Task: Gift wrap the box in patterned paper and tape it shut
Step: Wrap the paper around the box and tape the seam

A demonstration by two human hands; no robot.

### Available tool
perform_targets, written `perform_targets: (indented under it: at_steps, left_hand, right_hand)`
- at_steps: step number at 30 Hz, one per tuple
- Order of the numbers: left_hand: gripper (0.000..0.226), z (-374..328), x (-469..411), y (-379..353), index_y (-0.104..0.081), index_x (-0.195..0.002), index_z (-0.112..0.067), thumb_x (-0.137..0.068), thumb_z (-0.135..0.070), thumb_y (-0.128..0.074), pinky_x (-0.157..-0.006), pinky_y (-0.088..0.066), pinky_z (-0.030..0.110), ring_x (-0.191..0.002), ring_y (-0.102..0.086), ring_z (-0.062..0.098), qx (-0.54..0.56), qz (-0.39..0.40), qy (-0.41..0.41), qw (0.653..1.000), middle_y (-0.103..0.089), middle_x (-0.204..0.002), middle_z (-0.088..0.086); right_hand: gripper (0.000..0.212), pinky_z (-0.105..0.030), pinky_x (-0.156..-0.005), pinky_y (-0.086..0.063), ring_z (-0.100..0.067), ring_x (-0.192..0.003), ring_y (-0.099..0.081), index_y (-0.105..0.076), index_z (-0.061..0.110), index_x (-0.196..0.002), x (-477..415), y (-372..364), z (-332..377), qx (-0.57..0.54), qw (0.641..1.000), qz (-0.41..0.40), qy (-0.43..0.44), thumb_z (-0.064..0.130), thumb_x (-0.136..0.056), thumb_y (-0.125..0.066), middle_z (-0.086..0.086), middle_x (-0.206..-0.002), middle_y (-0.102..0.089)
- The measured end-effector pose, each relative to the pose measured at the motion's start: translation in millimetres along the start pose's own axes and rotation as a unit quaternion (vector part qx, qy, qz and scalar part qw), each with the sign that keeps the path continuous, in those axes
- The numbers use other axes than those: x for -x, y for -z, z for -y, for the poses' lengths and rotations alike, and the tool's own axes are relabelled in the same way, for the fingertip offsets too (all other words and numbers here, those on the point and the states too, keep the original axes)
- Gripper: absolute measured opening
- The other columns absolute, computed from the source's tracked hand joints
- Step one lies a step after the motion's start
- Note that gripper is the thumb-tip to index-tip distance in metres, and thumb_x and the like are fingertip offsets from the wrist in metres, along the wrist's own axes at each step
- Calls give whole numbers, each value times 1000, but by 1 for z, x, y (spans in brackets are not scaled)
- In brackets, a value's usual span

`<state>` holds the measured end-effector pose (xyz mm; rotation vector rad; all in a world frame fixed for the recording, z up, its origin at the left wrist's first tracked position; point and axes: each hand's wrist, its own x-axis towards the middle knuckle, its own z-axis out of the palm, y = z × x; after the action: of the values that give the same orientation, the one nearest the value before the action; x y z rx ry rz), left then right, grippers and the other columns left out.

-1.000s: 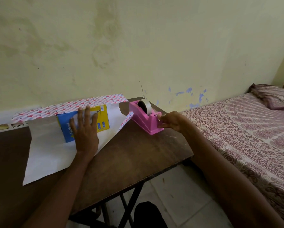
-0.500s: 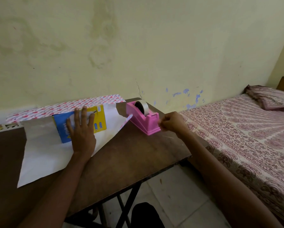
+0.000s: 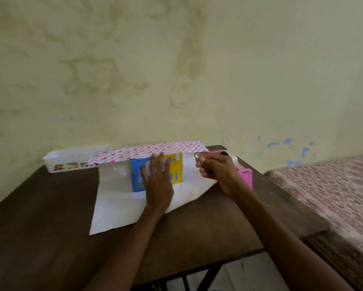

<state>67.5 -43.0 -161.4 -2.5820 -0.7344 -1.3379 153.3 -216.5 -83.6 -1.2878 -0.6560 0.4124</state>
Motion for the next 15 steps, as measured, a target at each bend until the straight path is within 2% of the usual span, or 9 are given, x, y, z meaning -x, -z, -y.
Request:
perform_targets:
  at_steps: [4,6,8,9,11,13,15]
  left_hand:
    - [72,-1,-9,13,-34,-140,-22,-76,5,-55,-107,-33,49,-133,-42,25,138,-21,50,989,-38,-149,6]
    - [73,4,-15,23,-33,-139,-22,-78,11,-55,-106,-39,43,-130,-44,22,270,-53,90,957,-39,-147,3]
    - [68,15,-20,32,-38,-137,-16,-79,12,-58,-105,-42,35,-127,-45,20,325,-87,98,936,-42,-142,3]
    - [64,22,-23,37,-43,-134,-14,-78,10,-61,-103,-43,33,-125,-47,20,304,-99,93,943,-44,-139,5]
    - [55,43,-28,44,-52,-126,-14,-76,2,-70,-97,-42,38,-121,-49,25,196,-99,82,972,-51,-130,5]
    - [48,63,-32,47,-59,-116,-18,-72,-11,-77,-92,-38,43,-118,-48,27,73,-58,69,993,-56,-122,2]
    - [42,84,-33,45,-63,-105,-22,-67,-22,-82,-90,-34,45,-115,-46,26,8,-27,68,997,-58,-115,-1]
  right_hand:
    - [15,-21,-59,-56,-14,-62,-63,-67,-7,-105,-21,-44,3,-32,999,-16,-7,1,-94,-59,-14,-80,-68]
    - [15,-19,-57,-55,-12,-58,-62,-67,-7,-106,-31,-65,3,-50,998,-18,-24,0,-94,-59,-13,-78,-67]
    - [15,-18,-55,-54,-11,-55,-62,-67,-7,-105,-38,-82,-1,-63,997,-15,-39,0,-93,-60,-13,-77,-67]
    - [15,-18,-54,-54,-11,-55,-62,-68,-7,-104,-41,-89,-3,-69,997,-15,-44,1,-93,-61,-13,-77,-67]
    - [14,-19,-55,-55,-12,-54,-62,-68,-7,-102,-45,-103,-10,-75,996,-17,-53,2,-92,-63,-14,-77,-68]
    - [16,-19,-55,-56,-14,-56,-63,-69,-8,-102,-48,-114,-14,-71,995,-26,-60,2,-91,-65,-16,-77,-68]
    - [16,-20,-54,-56,-16,-57,-63,-69,-9,-102,-50,-125,-19,-70,994,-38,-71,2,-90,-67,-18,-79,-68]
